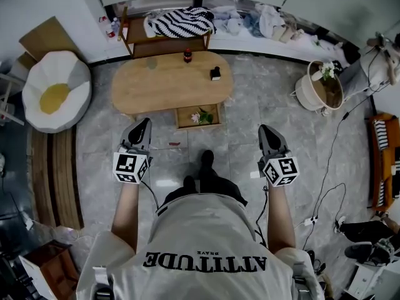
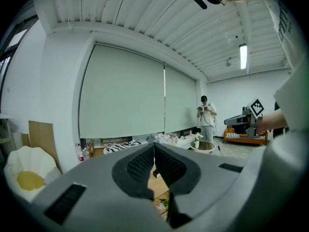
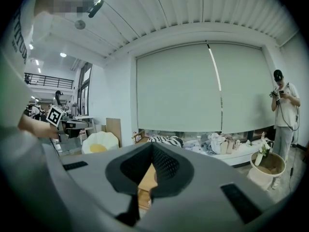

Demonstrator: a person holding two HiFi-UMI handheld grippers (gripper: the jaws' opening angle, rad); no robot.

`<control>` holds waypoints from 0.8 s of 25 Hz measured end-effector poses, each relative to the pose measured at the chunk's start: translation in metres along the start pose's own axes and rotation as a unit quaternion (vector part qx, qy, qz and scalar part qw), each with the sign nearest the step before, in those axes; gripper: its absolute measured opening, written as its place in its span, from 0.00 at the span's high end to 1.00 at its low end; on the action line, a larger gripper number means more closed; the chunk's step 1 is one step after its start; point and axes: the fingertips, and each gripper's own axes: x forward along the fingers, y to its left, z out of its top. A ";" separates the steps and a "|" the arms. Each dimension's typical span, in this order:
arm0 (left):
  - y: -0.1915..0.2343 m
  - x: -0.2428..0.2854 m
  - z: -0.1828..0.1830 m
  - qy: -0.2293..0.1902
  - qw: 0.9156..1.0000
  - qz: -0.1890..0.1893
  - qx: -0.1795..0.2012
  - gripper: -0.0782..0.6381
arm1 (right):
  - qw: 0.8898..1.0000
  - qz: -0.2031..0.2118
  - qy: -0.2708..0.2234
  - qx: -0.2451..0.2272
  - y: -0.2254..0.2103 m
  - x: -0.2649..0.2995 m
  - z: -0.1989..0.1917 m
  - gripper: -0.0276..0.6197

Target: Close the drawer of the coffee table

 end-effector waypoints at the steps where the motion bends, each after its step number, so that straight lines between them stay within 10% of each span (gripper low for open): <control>1: 0.002 0.004 0.000 -0.001 1.000 0.003 -0.002 0.86 | 1.000 0.002 -0.001 0.000 -0.004 0.006 0.000 0.93; 20: 0.024 0.119 -0.006 0.016 0.998 0.047 -0.044 0.86 | 0.998 0.051 0.021 0.017 -0.091 0.133 0.001 0.93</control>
